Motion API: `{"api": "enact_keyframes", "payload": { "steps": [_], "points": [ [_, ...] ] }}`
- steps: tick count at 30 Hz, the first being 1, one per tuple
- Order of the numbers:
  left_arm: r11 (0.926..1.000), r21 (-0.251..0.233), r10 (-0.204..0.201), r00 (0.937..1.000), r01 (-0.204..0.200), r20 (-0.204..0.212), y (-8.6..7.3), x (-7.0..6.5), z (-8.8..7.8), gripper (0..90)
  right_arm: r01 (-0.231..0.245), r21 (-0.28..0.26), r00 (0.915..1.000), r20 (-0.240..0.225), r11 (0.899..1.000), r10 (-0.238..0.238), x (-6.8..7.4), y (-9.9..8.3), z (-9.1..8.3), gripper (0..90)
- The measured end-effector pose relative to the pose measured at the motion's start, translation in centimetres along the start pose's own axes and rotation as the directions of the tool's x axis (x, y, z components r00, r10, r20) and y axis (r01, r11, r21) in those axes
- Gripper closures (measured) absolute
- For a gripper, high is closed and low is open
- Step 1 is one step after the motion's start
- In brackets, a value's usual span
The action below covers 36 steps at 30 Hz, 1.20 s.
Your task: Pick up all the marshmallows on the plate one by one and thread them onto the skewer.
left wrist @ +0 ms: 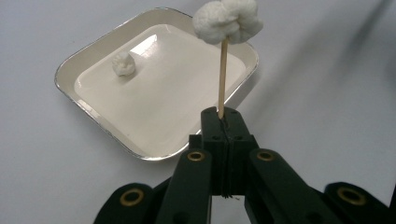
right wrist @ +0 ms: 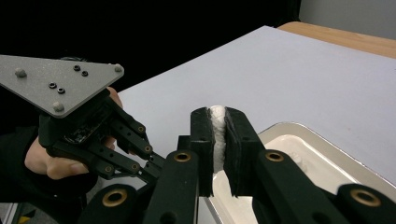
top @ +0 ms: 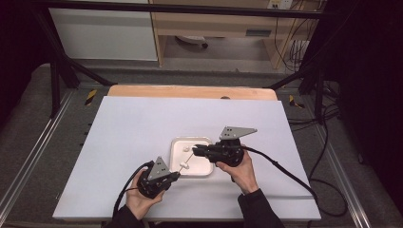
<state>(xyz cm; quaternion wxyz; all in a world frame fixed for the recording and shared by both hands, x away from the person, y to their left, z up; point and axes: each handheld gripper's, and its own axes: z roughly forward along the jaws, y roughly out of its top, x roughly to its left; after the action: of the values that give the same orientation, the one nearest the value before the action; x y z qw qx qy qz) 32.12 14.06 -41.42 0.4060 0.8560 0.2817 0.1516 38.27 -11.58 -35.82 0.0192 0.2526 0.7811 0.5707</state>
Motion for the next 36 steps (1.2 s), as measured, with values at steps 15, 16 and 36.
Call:
{"api": "enact_keyframes", "payload": {
  "steps": [15,16,36],
  "points": [
    [0.9999,0.002,0.016,0.9997,-0.016,-0.020,0.06,-0.19,-0.18,89.4,0.000,0.010,0.9998,-0.019,1.000,0.000,0.22,-0.27,0.24,83.4],
    [0.9999,0.002,0.014,0.9998,-0.014,-0.016,0.07,-0.19,-0.19,89.4,-0.001,0.007,0.9998,-0.019,1.000,0.001,0.24,-0.29,0.26,83.4],
    [0.9998,-0.002,0.021,0.9996,-0.021,-0.021,0.12,-0.40,-0.18,89.5,-0.012,0.007,0.9991,-0.040,1.000,0.012,0.39,-0.65,0.66,83.4]
  ]
}}
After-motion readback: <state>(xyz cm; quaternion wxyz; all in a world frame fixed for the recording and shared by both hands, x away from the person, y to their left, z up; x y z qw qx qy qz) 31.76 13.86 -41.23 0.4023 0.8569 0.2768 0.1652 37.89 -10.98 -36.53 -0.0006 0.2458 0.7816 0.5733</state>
